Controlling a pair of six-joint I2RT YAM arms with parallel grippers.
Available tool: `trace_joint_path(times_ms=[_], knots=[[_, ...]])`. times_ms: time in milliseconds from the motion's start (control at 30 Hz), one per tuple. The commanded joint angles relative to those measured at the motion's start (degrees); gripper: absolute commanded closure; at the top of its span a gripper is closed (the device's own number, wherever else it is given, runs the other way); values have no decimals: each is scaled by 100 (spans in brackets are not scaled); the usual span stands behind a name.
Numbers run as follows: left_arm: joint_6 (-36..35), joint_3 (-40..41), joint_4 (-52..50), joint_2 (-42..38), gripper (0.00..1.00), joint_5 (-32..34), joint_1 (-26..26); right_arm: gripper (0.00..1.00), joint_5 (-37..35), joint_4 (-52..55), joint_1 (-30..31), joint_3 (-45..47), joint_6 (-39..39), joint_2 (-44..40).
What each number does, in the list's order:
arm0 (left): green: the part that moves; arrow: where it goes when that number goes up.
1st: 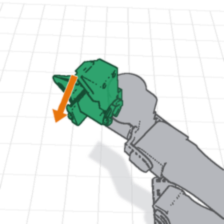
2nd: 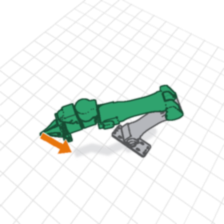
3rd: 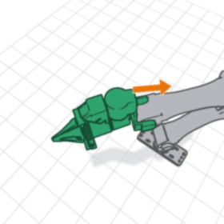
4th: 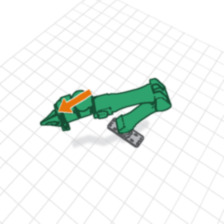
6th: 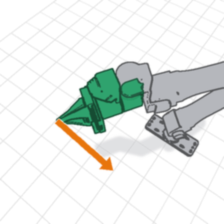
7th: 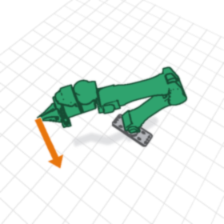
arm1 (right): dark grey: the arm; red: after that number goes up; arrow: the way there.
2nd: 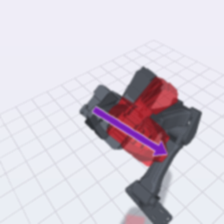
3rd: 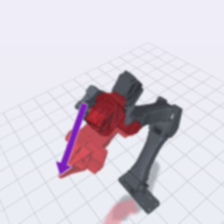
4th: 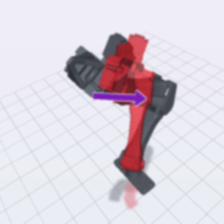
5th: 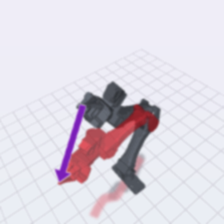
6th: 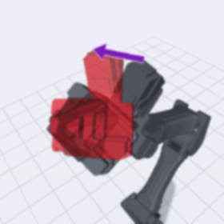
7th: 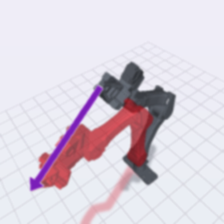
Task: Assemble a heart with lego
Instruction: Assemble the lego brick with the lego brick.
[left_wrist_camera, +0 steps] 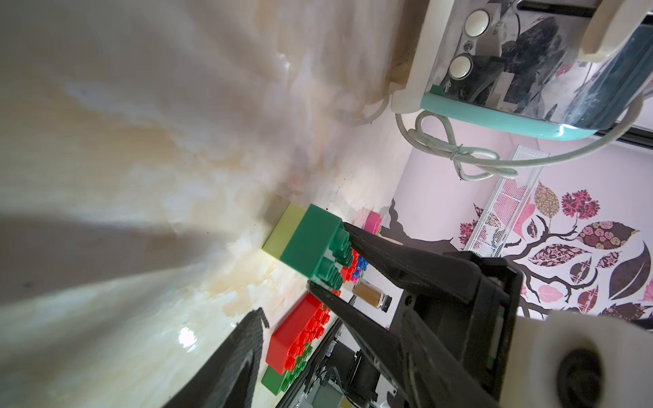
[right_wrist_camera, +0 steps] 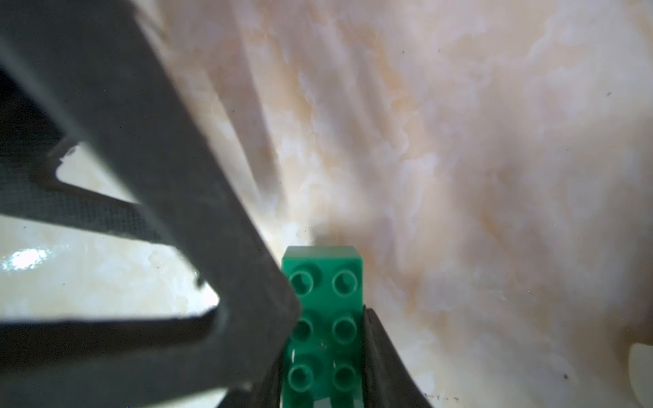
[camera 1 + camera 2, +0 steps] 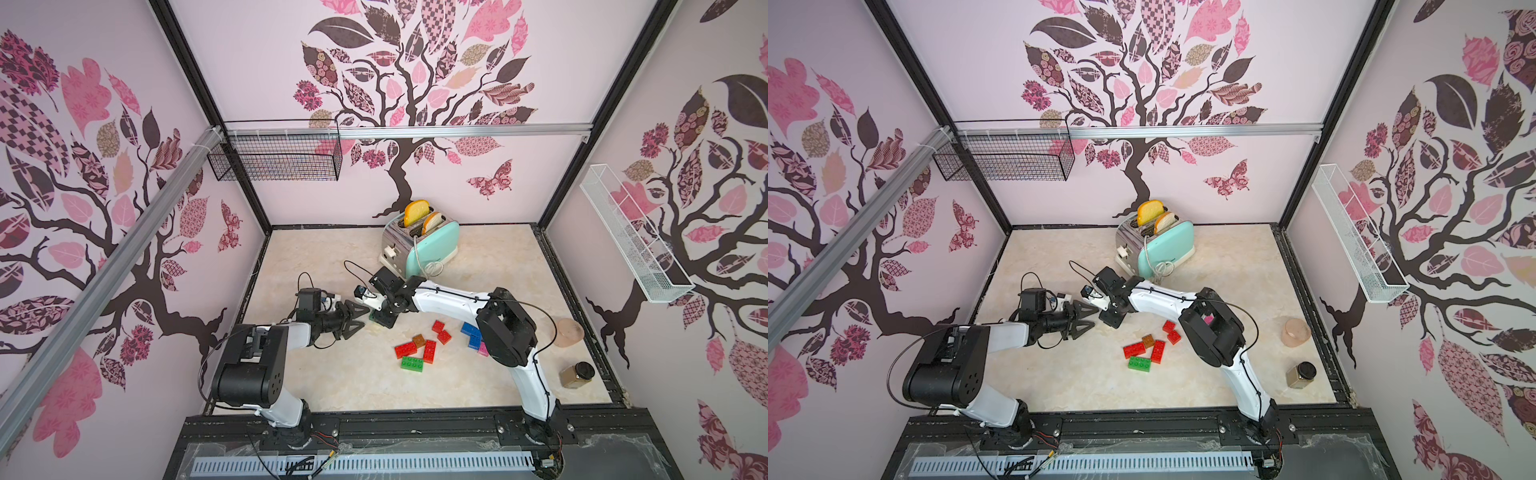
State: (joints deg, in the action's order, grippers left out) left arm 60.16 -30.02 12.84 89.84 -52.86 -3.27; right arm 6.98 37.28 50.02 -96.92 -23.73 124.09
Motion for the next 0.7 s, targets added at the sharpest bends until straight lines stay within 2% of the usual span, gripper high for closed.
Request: trace_joint_path(times_ms=[0, 167, 433, 533, 667], knots=[[-192, -80, -122, 68, 36, -75, 63, 78, 277, 1321, -123, 51, -263, 371], [-241, -118, -118, 102, 34, -81, 54, 68, 259, 1081, -200, 253, -264, 135], [-208, -164, -47, 127, 30, -90, 67, 37, 523, 582, -525, 686, -83, -829], [-218, -173, -53, 138, 30, -95, 66, 32, 493, 573, -645, 1002, -74, -1133], [-218, -184, -52, 148, 29, -97, 67, 31, 583, 382, -651, 1592, -110, -1534]])
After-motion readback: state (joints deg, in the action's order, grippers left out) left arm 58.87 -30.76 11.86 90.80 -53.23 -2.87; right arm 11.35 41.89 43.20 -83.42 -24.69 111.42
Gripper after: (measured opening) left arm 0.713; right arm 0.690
